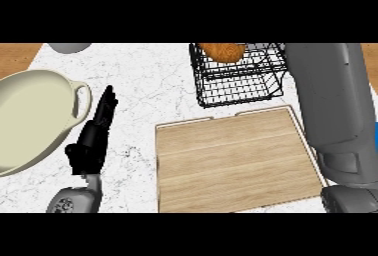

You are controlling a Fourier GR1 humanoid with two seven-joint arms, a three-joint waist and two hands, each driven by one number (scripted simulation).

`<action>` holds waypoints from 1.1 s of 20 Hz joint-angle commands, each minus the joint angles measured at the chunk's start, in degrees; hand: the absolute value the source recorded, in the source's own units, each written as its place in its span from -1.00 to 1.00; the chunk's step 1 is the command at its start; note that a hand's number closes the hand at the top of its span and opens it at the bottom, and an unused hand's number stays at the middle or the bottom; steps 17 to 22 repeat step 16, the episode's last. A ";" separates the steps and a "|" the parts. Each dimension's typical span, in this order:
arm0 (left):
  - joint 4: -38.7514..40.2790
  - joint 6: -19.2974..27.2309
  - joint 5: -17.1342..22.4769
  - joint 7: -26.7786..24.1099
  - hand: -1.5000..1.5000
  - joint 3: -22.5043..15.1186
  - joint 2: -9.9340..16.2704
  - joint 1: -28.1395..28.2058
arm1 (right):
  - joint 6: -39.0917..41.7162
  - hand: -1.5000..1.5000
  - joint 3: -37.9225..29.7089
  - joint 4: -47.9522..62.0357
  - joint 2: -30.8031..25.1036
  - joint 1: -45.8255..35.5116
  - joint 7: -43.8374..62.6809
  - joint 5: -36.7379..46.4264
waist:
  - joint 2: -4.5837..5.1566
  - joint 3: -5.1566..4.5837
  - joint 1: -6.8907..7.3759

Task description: Pick the croissant from the tray and place it in the tiered basket

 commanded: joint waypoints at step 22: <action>-0.57 0.10 1.25 -0.41 0.00 2.67 1.09 2.37 | 19.63 -1.00 -26.59 -45.00 -12.59 38.94 -2.03 -33.18 | -0.67 0.06 -2.95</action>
